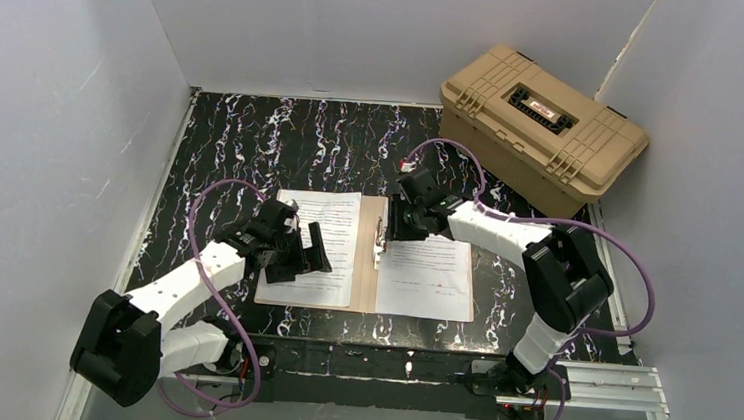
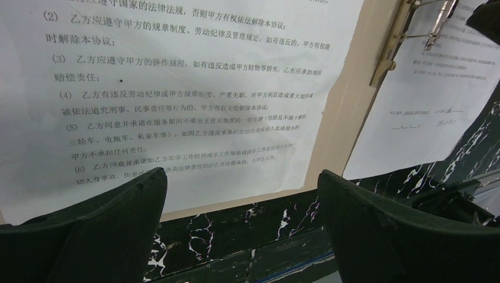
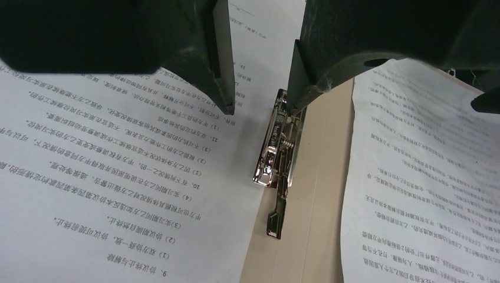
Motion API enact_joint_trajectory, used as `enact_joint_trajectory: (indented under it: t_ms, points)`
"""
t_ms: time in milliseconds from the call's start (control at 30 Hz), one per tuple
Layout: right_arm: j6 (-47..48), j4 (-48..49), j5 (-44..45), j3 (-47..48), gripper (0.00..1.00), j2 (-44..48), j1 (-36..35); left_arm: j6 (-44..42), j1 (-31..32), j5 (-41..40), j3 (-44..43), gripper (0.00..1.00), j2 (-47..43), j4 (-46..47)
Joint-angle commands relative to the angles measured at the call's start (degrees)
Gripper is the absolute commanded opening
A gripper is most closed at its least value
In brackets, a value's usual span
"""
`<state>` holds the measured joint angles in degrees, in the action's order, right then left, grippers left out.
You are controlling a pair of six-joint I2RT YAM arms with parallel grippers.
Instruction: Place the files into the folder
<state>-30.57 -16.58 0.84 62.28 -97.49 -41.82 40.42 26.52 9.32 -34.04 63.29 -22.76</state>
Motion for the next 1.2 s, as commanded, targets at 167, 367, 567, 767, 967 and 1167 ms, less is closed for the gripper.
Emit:
enact_joint_trajectory:
  t_ms: [167,367,567,767,967,1167]
  points:
    - [-2.19,3.62,-0.36,3.54,0.44,-3.05,-1.02,1.55,1.44,-1.94,1.86,0.98,1.47,-0.58]
    - [-2.55,3.98,-0.49,4.01,0.37,-4.29,-1.23,2.09,1.87,-1.63,2.09,0.98,2.08,0.31]
    - [-2.57,3.82,-0.49,4.27,0.32,-4.78,-1.62,2.92,2.05,-0.74,2.91,0.98,3.18,2.06]
    - [-2.81,4.10,-0.49,3.37,0.17,-4.71,-1.85,4.21,2.23,-0.40,3.66,0.98,4.27,3.50]
    - [-2.86,3.88,-0.49,2.32,0.08,-3.93,-2.27,5.98,2.27,0.33,4.96,0.98,4.79,6.18]
    - [-2.67,3.02,-0.49,1.35,0.06,-2.61,-3.00,8.22,2.41,0.82,6.24,0.98,5.61,8.50]
